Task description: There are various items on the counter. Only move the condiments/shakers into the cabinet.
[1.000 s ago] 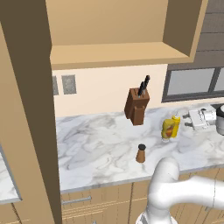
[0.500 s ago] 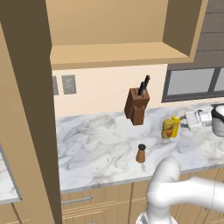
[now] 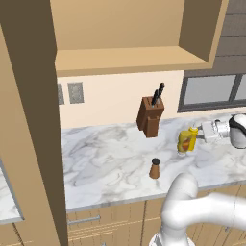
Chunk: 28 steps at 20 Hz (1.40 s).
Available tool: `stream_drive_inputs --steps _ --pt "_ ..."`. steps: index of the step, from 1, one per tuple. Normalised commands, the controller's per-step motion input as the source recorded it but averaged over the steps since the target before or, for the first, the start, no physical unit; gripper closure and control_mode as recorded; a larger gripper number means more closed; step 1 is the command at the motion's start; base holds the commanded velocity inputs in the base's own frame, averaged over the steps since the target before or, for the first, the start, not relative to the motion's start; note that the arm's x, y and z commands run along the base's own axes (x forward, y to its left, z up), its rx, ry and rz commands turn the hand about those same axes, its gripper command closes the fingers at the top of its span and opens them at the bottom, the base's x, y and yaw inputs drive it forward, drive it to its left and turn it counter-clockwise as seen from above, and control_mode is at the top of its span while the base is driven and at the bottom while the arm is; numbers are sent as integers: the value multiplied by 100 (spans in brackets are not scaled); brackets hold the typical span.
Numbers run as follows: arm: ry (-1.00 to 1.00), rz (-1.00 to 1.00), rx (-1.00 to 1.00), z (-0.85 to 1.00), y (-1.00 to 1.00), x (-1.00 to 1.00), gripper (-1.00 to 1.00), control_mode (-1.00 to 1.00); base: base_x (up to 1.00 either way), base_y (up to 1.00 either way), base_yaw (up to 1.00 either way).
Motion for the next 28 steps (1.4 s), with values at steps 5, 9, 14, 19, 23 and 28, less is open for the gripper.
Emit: stream_drive_inputs --steps 5,9,14,19,23,28 --pt "6 0 0 0 16 2 -100 -100 0 0 0" --pt "8 0 0 0 22 7 -100 -100 0 0 0" --pt "7 0 0 0 12 0 100 -100 0 0 0" --pt "0 0 0 35 -7 -5 100 -100 0 0 0" --pt "0 -5 0 71 -21 6 100 -100 0 0 0" --pt "-2 -9 0 94 -9 -36 100 -100 0 0 0"
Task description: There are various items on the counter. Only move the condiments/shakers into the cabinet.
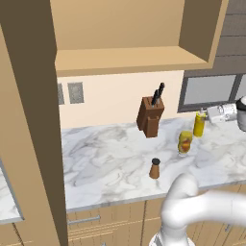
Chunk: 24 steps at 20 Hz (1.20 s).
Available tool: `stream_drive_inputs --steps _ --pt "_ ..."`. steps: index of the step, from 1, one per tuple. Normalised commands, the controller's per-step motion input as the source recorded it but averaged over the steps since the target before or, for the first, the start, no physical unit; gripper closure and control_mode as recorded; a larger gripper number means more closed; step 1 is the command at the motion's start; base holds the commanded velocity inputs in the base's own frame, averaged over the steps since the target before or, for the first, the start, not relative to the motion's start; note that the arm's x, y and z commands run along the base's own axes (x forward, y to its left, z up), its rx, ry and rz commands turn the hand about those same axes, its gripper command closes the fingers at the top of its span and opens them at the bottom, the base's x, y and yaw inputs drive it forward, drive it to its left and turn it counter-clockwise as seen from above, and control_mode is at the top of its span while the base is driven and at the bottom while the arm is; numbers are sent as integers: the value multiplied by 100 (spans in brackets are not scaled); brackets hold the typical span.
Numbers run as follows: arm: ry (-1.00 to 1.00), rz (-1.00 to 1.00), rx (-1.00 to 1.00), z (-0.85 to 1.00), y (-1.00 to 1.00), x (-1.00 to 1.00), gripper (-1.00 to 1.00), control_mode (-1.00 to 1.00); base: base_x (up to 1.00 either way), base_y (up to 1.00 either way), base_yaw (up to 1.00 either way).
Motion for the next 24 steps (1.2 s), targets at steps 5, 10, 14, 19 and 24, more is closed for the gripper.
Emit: stream_drive_inputs --steps 5,10,14,19,24 --pt "-9 -22 0 96 23 -100 100 -100 0 0 0" --pt "-16 -14 -5 84 88 -95 100 -100 0 0 0" --pt "-20 -5 -13 73 100 -56 100 -100 0 0 0" --pt "-18 -4 -9 87 99 -12 100 -100 0 0 0" --pt "-2 -2 -1 100 91 -8 100 -100 0 0 0"
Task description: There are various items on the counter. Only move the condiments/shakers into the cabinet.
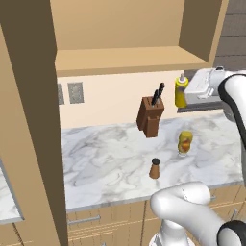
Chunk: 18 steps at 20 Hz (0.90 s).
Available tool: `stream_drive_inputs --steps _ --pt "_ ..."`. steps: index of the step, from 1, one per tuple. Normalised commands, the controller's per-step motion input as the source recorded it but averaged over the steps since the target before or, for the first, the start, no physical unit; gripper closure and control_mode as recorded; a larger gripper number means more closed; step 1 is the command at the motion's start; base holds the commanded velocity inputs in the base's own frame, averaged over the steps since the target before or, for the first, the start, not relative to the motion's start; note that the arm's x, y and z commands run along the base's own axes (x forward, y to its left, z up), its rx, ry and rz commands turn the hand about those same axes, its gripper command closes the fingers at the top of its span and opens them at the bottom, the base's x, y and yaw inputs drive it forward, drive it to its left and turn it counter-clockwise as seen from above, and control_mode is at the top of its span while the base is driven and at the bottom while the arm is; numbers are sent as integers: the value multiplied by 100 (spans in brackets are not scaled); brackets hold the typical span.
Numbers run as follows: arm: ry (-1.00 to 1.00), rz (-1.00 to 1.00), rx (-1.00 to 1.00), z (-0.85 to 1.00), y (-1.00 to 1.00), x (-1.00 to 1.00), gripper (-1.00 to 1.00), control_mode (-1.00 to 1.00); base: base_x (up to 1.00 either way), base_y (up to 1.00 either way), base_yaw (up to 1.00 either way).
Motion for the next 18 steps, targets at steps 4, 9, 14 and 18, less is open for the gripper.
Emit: stream_drive_inputs --steps 4,9,14,18 --pt "-1 0 0 100 77 -4 100 -100 0 0 0" --pt "-9 -6 0 99 7 0 100 -100 0 0 0" --pt "-14 -8 0 60 -1 5 100 -100 0 0 0" --pt "-8 -6 0 0 -24 54 100 -100 0 0 0"
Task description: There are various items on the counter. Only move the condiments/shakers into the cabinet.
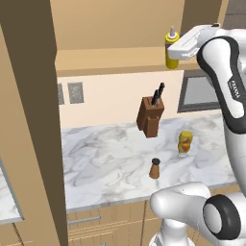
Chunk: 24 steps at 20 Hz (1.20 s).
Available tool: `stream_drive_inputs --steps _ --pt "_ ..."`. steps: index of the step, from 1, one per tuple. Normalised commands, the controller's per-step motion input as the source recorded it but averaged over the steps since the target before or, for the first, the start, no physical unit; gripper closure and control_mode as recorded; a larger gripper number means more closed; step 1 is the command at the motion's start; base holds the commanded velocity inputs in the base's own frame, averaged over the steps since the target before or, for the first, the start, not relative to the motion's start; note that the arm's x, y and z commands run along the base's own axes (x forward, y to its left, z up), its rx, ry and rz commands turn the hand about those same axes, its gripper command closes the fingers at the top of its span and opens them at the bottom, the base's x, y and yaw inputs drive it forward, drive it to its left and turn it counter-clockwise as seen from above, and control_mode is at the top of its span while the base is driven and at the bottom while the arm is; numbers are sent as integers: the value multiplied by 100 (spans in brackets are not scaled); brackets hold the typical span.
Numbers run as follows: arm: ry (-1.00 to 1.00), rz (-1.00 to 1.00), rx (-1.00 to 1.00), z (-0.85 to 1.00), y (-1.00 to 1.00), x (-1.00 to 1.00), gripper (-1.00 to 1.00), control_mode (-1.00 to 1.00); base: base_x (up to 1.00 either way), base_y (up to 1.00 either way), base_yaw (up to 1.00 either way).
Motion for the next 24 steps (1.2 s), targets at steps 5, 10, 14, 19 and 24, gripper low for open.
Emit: stream_drive_inputs --steps 5,10,14,19,24 --pt "-3 -1 5 1 -15 74 100 -100 0 0 0" --pt "3 -21 2 15 31 69 100 -100 0 0 0" --pt "8 -35 0 4 22 57 100 -100 0 0 0" --pt "11 -28 17 18 4 26 100 -100 0 0 0" --pt "4 -26 29 4 23 0 100 -100 0 0 0"
